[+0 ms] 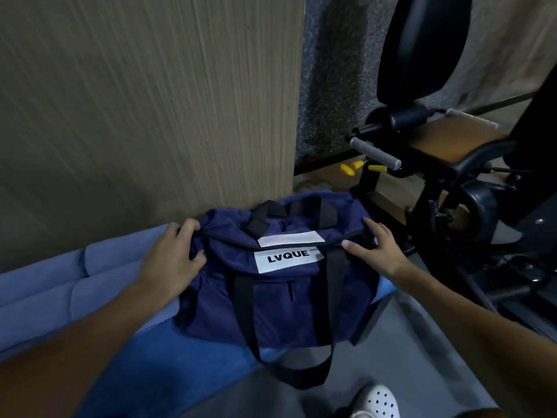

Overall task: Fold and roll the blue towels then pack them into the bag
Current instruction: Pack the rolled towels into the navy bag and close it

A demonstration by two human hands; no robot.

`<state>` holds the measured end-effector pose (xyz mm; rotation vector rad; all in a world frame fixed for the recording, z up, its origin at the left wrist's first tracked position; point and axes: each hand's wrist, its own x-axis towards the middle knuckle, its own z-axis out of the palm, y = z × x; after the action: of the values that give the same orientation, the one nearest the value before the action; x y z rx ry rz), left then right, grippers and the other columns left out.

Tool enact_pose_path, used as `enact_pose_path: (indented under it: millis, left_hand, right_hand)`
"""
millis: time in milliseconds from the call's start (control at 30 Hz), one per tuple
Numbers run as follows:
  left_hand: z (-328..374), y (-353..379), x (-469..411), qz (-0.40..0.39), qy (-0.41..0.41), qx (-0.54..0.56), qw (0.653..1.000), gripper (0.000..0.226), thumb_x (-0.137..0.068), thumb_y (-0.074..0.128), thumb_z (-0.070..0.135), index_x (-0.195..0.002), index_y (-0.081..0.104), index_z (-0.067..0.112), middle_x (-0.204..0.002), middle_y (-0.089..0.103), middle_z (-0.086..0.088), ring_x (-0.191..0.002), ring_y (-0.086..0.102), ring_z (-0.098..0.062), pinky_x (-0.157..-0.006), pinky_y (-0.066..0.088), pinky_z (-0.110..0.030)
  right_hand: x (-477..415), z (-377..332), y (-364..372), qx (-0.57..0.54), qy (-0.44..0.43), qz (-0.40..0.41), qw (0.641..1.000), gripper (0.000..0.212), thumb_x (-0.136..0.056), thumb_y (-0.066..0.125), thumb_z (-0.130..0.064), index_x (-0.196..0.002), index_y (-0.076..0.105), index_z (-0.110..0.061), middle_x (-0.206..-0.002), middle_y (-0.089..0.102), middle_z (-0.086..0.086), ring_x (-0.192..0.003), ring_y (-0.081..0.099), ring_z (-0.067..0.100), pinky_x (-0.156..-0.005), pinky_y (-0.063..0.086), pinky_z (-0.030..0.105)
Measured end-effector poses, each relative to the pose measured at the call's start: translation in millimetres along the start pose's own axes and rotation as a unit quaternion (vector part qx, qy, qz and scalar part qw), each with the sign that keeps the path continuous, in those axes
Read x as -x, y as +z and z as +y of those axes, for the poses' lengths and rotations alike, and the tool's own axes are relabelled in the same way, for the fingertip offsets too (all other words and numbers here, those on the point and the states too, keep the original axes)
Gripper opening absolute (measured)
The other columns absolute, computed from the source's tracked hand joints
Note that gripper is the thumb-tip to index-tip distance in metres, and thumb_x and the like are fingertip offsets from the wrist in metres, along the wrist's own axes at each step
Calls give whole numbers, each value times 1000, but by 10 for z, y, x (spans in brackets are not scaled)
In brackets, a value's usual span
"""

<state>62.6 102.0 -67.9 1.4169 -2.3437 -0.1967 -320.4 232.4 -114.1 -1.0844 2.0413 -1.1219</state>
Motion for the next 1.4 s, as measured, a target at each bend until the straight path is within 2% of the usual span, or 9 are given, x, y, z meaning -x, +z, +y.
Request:
enact_pose_path:
  millis: [200, 467, 567, 700, 867, 1033, 1167, 1267, 1400]
  left_hand:
    - [-154, -1, 70, 10, -19, -14, 1000, 42, -89, 63, 29, -125, 43, 23, -115, 54, -11, -99, 56, -29, -80, 50, -45]
    - [-332, -73, 130, 15, -39, -14, 999, 44, -89, 64, 29, -127, 44, 21, -119, 54, -12, -104, 54, -29, -83, 49, -45]
    - [-315, -142, 168, 4, -14, 2, 1000, 50, -90, 61, 33, -134, 38, 29, -116, 55, -9, -104, 55, -30, -85, 49, -47]
    - [-362, -358, 363, -5, -6, 36, 999, 75, -89, 62, 40, -148, 17, 41, -132, 52, -4, -119, 49, -27, -95, 46, -48]
    - [-559, -585, 695, 36, -78, 10, 996, 57, -94, 55, 43, -145, 37, 24, -139, 51, -5, -126, 48, -29, -100, 43, -48]
    - [-991, -768, 848, 2, -74, -17, 997, 48, -93, 58, 31, -139, 49, 17, -137, 55, -5, -122, 53, -26, -101, 43, -43]
    - [-1171, -773, 785, -62, -63, -20, 996, 48, -96, 54, 41, -140, 47, 23, -138, 52, 0, -123, 52, -22, -102, 41, -38]
    - [-1191, -740, 711, -96, -51, -37, 993, 53, -94, 53, 47, -143, 42, 28, -141, 48, 2, -130, 43, -20, -106, 35, -39]
    - [-1203, -740, 626, -132, -64, -80, 986, 63, -89, 54, 58, -143, 41, 28, -140, 46, 2, -131, 39, -21, -106, 29, -39]
  right_hand:
    - [-174, -152, 199, 3, -4, -18, 1000, 93, -69, 81, -50, -148, 34, -32, -160, 12, -1, -143, 27, 23, -114, 34, 44]
    - [-233, -272, 384, 10, -5, -47, 999, 119, -44, 74, -78, -147, 35, -34, -156, 18, -3, -140, 32, 24, -113, 36, 47]
    - [-192, -331, 355, 83, -2, -24, 996, 113, -51, 71, -80, -147, 36, -34, -160, 13, 1, -145, 22, 29, -116, 26, 49]
    - [-55, -584, 278, 273, -15, 17, 962, 79, -76, 62, -70, -145, 38, -39, -161, 16, 0, -143, 12, 32, -112, 13, 54]
    - [276, -1093, 404, 313, -69, 30, 947, 61, -84, 59, -63, -137, 50, -34, -150, 39, -2, -135, 23, 31, -105, 21, 47]
    - [644, -1680, 1090, 251, -169, -21, 953, 51, -86, 63, -52, -132, 55, -31, -136, 52, -3, -130, 36, 26, -108, 27, 47]
    - [1069, -2054, 1847, 13, -253, -120, 960, 22, -88, 69, -19, -110, 64, -19, -95, 67, 5, -89, 60, 18, -86, 47, 33]
    - [1360, -2170, 2341, -95, -234, -211, 944, 13, -88, 64, -21, -94, 60, -32, -81, 67, 0, -76, 64, 18, -77, 55, 37]
    - [1508, -2082, 2807, -93, -151, -264, 948, 12, -94, 60, -21, -88, 55, -30, -79, 70, 4, -79, 70, 25, -80, 56, 50]
